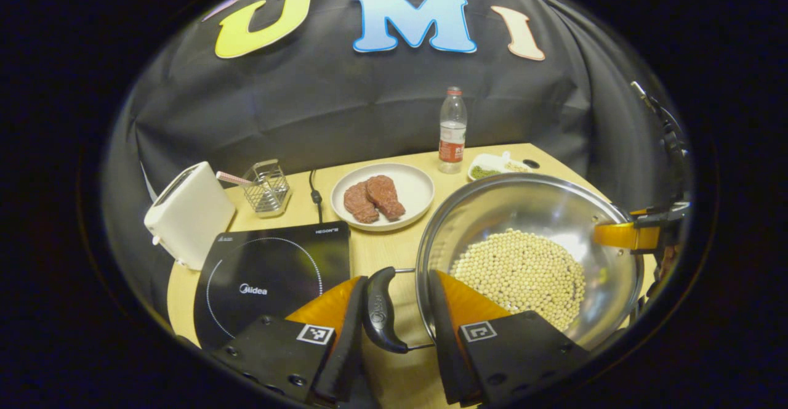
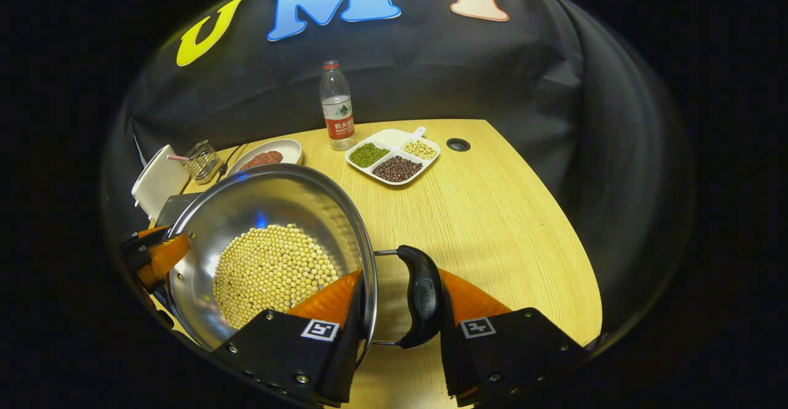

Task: First push the handle of the pot to place it horizontally, then grasp the pot with both hands and set it on the induction cooktop.

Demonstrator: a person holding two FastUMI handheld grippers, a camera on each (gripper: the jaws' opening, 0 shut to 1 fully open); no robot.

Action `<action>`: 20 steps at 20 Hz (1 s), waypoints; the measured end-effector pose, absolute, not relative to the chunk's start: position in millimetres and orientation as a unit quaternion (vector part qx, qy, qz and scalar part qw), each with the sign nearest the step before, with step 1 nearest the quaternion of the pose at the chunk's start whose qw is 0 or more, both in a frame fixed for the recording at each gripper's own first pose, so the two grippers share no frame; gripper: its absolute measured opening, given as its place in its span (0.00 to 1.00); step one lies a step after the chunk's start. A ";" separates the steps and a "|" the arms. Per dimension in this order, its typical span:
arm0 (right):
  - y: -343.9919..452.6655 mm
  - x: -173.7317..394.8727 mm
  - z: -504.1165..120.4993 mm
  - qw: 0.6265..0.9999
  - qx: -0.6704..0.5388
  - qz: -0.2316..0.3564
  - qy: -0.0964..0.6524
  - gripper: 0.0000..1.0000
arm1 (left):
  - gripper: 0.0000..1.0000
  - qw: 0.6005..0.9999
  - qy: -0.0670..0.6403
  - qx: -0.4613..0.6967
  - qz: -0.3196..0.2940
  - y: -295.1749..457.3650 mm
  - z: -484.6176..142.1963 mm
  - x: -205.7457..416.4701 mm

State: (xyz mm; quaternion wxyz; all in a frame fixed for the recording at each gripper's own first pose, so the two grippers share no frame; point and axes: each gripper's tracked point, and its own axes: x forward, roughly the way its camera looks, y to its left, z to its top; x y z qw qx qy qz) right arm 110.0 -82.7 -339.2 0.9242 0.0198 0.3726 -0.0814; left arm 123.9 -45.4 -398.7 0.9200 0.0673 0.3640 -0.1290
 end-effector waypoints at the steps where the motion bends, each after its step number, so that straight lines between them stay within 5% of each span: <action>1: -79.3 107.8 -334.6 0.925 0.021 -0.081 0.371 0.57 | 0.60 0.920 0.363 0.068 -0.130 -43.2 -393.5 123.9; 4: -69.7 101.8 -324.4 0.926 0.023 -0.081 0.369 0.57 | 0.64 0.921 0.360 0.069 -0.133 -33.7 -378.8 120.5; 6: -62.4 98.4 -317.4 0.926 0.024 -0.081 0.367 0.57 | 0.57 0.922 0.357 0.068 -0.134 -27.1 -370.8 119.7; 9: -51.2 95.5 -308.7 0.928 0.025 -0.078 0.363 0.57 | 0.64 0.923 0.355 0.065 -0.135 -15.3 -362.1 117.6; 10: -46.7 94.6 -308.2 0.928 0.026 -0.078 0.363 0.56 | 0.57 0.923 0.354 0.067 -0.136 -10.7 -360.1 118.1; 20: 18.4 104.4 -305.1 0.928 0.024 -0.063 0.366 0.57 | 0.57 0.923 0.360 0.064 -0.124 60.5 -355.1 123.3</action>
